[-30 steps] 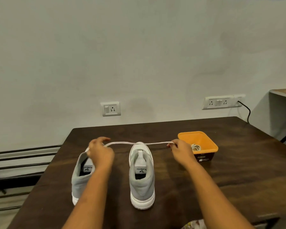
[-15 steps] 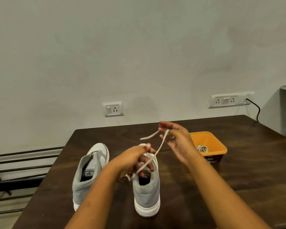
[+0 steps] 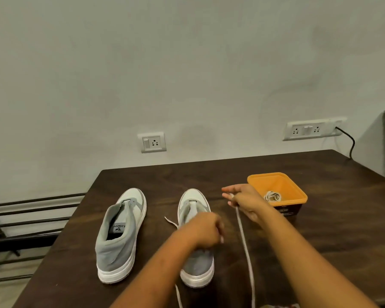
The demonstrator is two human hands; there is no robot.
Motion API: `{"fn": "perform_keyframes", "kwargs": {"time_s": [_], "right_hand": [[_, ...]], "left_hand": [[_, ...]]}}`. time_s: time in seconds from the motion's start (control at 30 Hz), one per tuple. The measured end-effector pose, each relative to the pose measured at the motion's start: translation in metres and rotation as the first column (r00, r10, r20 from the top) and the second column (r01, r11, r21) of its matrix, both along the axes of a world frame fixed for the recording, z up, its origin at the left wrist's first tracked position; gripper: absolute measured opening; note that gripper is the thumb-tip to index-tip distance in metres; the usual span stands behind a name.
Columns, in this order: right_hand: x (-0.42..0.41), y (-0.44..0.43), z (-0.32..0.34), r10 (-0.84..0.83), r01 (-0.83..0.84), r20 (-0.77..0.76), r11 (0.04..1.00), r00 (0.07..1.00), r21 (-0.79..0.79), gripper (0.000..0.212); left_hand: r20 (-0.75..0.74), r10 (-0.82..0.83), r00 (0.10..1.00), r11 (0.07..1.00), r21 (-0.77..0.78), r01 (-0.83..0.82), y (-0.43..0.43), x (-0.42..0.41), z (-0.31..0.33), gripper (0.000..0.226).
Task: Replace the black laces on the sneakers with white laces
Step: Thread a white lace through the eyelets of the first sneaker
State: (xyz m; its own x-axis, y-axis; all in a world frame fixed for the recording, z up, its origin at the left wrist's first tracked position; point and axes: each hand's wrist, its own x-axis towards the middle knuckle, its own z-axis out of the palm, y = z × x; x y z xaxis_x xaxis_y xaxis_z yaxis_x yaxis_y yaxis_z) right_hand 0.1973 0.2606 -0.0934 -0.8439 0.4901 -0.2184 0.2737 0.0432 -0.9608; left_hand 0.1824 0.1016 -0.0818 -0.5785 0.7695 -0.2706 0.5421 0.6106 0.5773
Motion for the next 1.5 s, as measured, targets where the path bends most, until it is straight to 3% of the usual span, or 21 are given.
{"fn": "perform_keyframes", "kwargs": {"time_s": [0.1, 0.2, 0.27, 0.33, 0.4, 0.5, 0.63, 0.73, 0.77, 0.83, 0.9, 1.0, 1.07, 1.13, 1.23, 1.37, 1.43, 1.5], "right_hand": [[0.003, -0.011, 0.018, 0.073, -0.091, -0.122, 0.984, 0.990, -0.154, 0.030], [0.006, -0.021, 0.028, 0.191, -0.236, -0.226, 0.952, 0.955, -0.194, 0.020], [0.004, -0.027, 0.028, 0.268, -0.313, -0.263, 0.939, 0.927, -0.145, 0.015], [-0.001, -0.029, 0.024, 0.295, -0.318, -0.248, 0.947, 0.923, -0.054, 0.013], [-0.006, -0.027, 0.020, 0.306, -0.281, -0.159, 0.946, 0.939, 0.161, 0.010], [-0.014, -0.022, 0.014, 0.308, -0.263, -0.032, 0.856, 0.951, 0.445, 0.012], [-0.022, -0.015, 0.010, 0.283, -0.244, 0.014, 0.801, 0.959, 0.546, 0.011], [-0.025, -0.006, 0.004, 0.205, -0.200, 0.053, 0.811, 0.977, 0.549, 0.012], [-0.026, -0.003, 0.001, 0.180, -0.181, 0.051, 0.843, 0.982, 0.506, 0.014], [-0.026, 0.000, -0.004, 0.157, -0.173, 0.072, 0.876, 0.985, 0.450, 0.018], [-0.026, 0.002, -0.009, 0.163, -0.196, 0.109, 0.858, 0.980, 0.474, 0.023], [-0.027, 0.001, -0.014, 0.165, -0.206, 0.125, 0.837, 0.978, 0.507, 0.017], [-0.027, 0.000, -0.018, 0.167, -0.213, 0.135, 0.829, 0.977, 0.517, 0.011], [-0.028, -0.004, -0.023, 0.182, -0.235, 0.151, 0.821, 0.972, 0.520, 0.009], [-0.030, -0.008, -0.028, 0.182, -0.257, 0.190, 0.807, 0.965, 0.532, 0.007], [-0.034, -0.008, -0.037, 0.166, -0.282, 0.252, 0.790, 0.953, 0.545, 0.008], [-0.036, -0.008, -0.041, 0.155, -0.282, 0.268, 0.788, 0.951, 0.547, 0.008], [-0.038, -0.010, -0.044, 0.157, -0.285, 0.270, 0.788, 0.950, 0.546, 0.009]], "left_hand": [[0.069, 0.352, 0.933, 0.875, 0.329, -0.355, -0.012, -0.026, -0.002, 0.033], [0.250, 0.272, 0.929, 0.810, 0.462, -0.362, -0.015, -0.032, 0.000, 0.051], [0.249, 0.211, 0.945, 0.821, 0.480, -0.310, -0.012, -0.031, 0.000, 0.033], [0.101, 0.287, 0.953, 0.831, 0.468, -0.300, -0.010, -0.034, -0.003, 0.015], [0.045, 0.367, 0.929, 0.804, 0.486, -0.341, -0.009, -0.039, -0.007, 0.013], [-0.012, 0.391, 0.920, 0.786, 0.524, -0.328, -0.011, -0.043, -0.009, 0.019], [-0.116, 0.413, 0.903, 0.831, 0.454, -0.321, -0.007, -0.048, -0.019, 0.032], [-0.467, 0.408, 0.785, 0.913, 0.190, -0.362, -0.004, -0.051, -0.024, 0.042], [-0.504, 0.383, 0.775, 0.916, 0.095, -0.391, -0.003, -0.051, -0.026, 0.050], [-0.406, 0.379, 0.832, 0.905, -0.027, -0.425, -0.002, -0.052, -0.033, 0.062], [-0.266, 0.419, 0.868, 0.896, -0.031, -0.443, 0.002, -0.054, -0.039, 0.054], [-0.042, 0.523, 0.852, 0.853, 0.028, -0.522, 0.007, -0.057, -0.037, 0.034], [0.083, 0.552, 0.829, 0.833, -0.019, -0.553, 0.005, -0.058, -0.032, 0.024], [0.176, 0.554, 0.813, 0.831, -0.070, -0.551, 0.002, -0.060, -0.031, 0.035], [0.133, 0.545, 0.827, 0.838, -0.123, -0.532, 0.001, -0.061, -0.034, 0.060], [0.005, 0.548, 0.837, 0.835, -0.072, -0.546, 0.006, -0.062, -0.041, 0.048], [0.089, 0.572, 0.816, 0.820, -0.034, -0.571, 0.006, -0.062, -0.044, 0.036], [0.258, 0.627, 0.735, 0.759, 0.013, -0.652, 0.005, -0.064, -0.046, 0.023]]}}
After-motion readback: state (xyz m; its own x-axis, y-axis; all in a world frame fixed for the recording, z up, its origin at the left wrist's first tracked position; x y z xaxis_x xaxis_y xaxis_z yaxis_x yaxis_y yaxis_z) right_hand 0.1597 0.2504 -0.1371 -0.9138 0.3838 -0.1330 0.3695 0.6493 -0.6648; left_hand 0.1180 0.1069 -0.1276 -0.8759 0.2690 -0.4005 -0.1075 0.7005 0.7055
